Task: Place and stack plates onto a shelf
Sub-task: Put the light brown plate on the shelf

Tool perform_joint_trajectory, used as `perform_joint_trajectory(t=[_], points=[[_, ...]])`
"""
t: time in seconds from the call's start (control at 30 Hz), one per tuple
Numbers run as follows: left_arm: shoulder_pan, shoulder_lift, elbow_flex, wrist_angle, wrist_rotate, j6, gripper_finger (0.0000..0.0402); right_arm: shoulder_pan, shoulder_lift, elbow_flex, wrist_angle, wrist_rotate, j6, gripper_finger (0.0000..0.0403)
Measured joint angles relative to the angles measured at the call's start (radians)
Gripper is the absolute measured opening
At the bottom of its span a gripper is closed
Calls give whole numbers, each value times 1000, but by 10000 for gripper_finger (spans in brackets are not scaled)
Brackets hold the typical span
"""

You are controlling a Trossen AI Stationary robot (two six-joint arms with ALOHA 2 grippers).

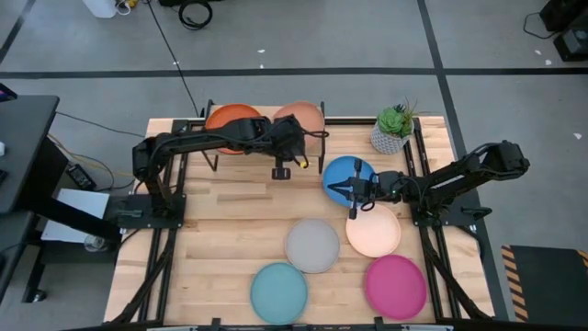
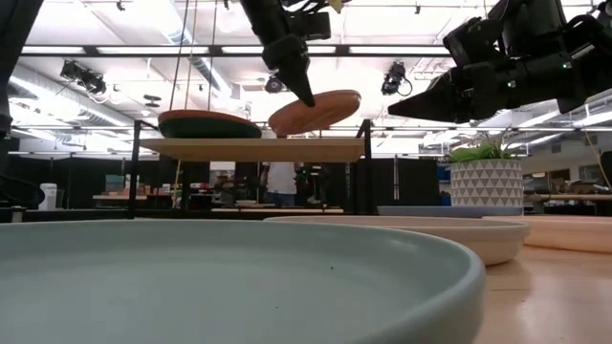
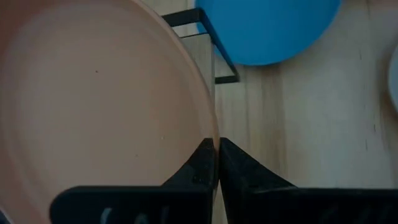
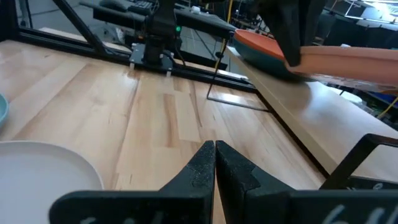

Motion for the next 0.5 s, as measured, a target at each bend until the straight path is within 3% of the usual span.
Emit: perform_joint_trajectory(t=[0.5], points=[[42,8,2,-93,60,-3,14,0,0,0,-2,0,0,20]])
